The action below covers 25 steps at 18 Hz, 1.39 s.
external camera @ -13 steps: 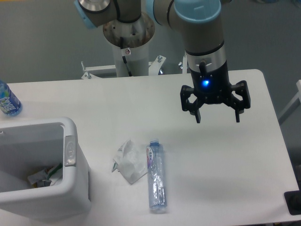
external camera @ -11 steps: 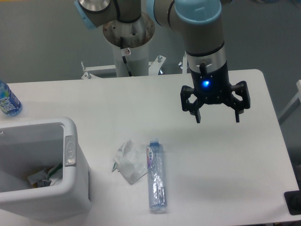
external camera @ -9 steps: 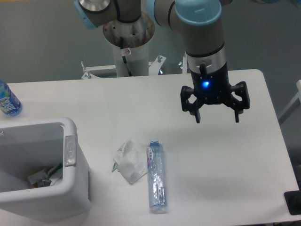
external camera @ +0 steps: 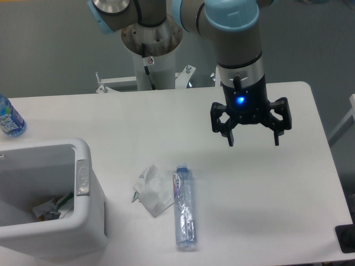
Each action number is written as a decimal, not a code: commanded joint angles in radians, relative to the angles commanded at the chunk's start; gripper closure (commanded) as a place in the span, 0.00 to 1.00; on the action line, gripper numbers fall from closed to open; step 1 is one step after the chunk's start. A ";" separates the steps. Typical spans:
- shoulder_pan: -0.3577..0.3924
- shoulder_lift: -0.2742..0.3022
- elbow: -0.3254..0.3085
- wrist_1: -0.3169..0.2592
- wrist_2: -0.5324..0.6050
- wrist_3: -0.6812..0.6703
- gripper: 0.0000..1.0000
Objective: Place the trash in the trash can
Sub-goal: 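Move the open gripper toward the crumpled white tissue, then lower the gripper onto the white tissue and close on it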
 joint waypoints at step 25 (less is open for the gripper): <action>-0.170 -0.119 -0.219 0.014 -0.305 -0.150 0.00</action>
